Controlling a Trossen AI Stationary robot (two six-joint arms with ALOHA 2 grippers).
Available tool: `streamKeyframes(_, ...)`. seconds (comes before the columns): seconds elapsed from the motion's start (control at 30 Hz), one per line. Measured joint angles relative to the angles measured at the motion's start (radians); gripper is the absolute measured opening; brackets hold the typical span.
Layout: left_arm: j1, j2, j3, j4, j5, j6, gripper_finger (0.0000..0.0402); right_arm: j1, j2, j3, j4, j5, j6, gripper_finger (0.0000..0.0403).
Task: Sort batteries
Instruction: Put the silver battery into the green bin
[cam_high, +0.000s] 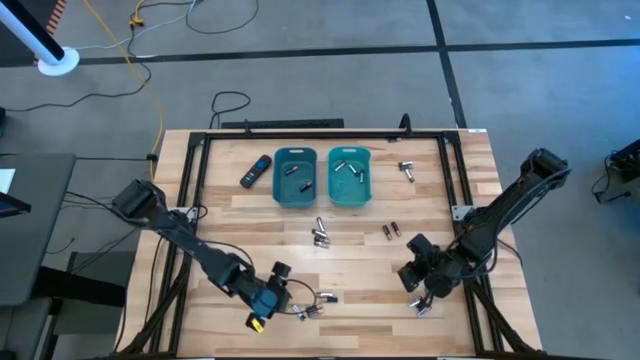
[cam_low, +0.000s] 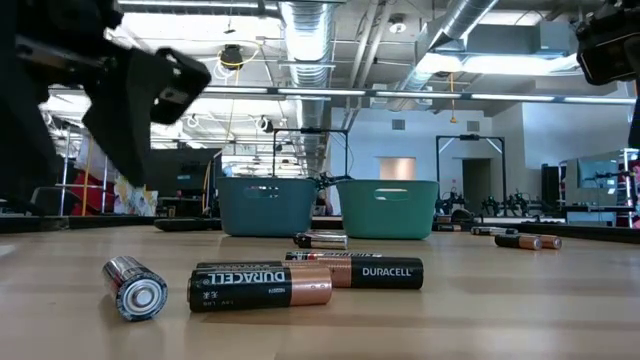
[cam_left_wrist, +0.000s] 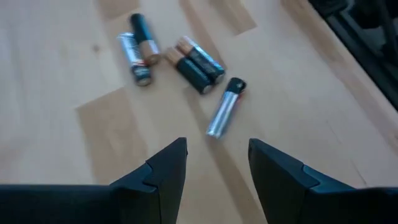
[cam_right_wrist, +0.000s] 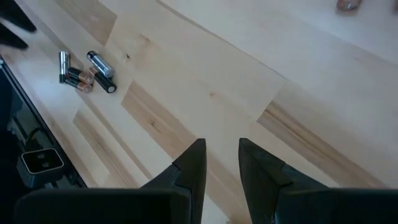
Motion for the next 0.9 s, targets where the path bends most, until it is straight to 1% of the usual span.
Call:
streamKeyframes(0.07, 0.006, 0.032, 0.000, 0.029, 0.023, 0.002, 0.0167, -0.005, 0.000, 0.000, 0.000, 0.000, -0.004, 0.0111)
streamKeyframes(0.2, 0.012, 0.086, 0.000, 0.082, 0.027, 0.033, 0.0167, -0.006, 0.000, 0.000, 0.000, 0.000, -0.005, 0.0111)
streamKeyframes(0.33, 0.023, 0.117, 0.000, 0.110, 0.033, 0.050, 0.0167, -0.006, 0.000, 0.000, 0.000, 0.000, -0.006, 0.0111)
streamKeyframes(0.47, 0.039, 0.150, 0.000, 0.129, 0.099, 0.035, 0.0167, -0.006, 0.000, 0.000, 0.000, 0.000, -0.006, 0.0111)
streamKeyframes(0.63, 0.037, 0.186, 0.002, 0.172, 0.111, 0.076, 0.0167, -0.006, 0.000, 0.000, 0.000, 0.000, -0.007, 0.0111)
streamKeyframes(0.7, 0.037, 0.196, 0.002, 0.183, 0.113, 0.069, 0.0165, -0.006, 0.000, 0.000, 0.000, 0.000, -0.007, 0.0111)
streamKeyframes(0.8, 0.037, 0.198, 0.003, 0.178, 0.120, 0.044, 0.0144, -0.006, 0.000, 0.000, 0.000, 0.000, -0.007, 0.0111)
streamKeyframes(0.9, 0.032, 0.199, 0.003, 0.177, 0.125, 0.042, 0.0104, -0.006, 0.000, 0.000, 0.000, 0.000, -0.007, 0.0111)
